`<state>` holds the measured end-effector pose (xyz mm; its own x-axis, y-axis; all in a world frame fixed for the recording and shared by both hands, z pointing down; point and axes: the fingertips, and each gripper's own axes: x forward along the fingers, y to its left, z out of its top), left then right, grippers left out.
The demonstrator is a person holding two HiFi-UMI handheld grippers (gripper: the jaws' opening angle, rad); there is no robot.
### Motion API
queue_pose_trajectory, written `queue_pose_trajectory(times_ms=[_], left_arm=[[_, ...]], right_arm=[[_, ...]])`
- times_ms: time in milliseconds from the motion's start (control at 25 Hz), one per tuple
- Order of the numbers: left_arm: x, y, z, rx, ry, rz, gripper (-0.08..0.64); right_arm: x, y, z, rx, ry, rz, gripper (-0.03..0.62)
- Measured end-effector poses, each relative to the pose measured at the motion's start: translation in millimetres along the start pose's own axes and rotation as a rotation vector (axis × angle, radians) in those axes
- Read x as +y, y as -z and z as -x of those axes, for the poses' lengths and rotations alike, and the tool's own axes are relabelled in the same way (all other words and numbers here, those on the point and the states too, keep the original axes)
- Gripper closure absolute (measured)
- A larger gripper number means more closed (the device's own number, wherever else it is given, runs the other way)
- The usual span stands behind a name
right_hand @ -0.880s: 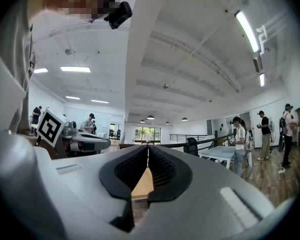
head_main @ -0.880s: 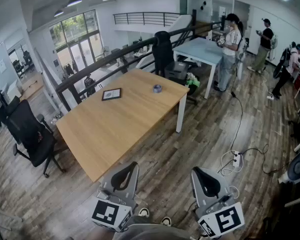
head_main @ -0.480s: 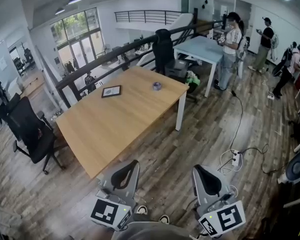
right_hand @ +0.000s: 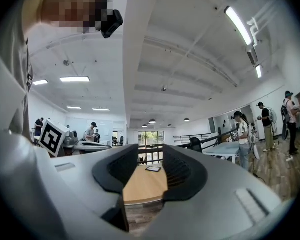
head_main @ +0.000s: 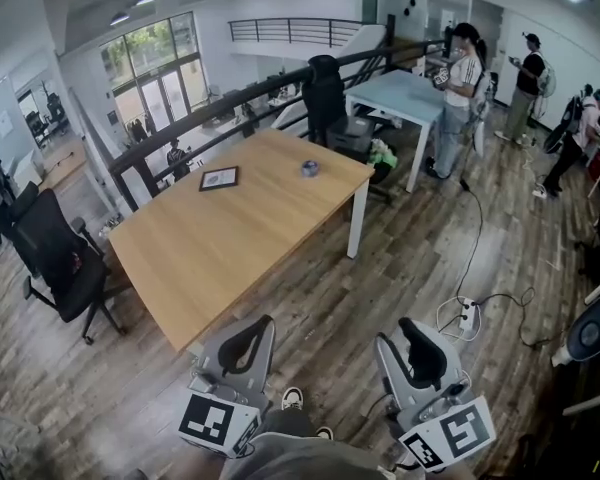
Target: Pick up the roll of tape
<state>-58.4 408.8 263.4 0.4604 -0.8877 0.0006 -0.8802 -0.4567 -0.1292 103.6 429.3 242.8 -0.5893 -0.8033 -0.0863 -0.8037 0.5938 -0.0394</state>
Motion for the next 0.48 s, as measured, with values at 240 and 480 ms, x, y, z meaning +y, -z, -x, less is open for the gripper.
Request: queue_pose_trajectory(times_ms=[240, 480], left_arm=[[-1.0, 8.3, -14.9, 0.001, 0.019, -0.011, 0.558], [6.2, 15.8, -40.5, 0.011, 0.034, -0.008, 0.558]], right_arm=[[-15.2, 6.8, -4.6, -0.012, 0.045, 0.005, 0.38], [-35.1, 18.8, -23.1, 0.018, 0.055, -0.006, 0.38]])
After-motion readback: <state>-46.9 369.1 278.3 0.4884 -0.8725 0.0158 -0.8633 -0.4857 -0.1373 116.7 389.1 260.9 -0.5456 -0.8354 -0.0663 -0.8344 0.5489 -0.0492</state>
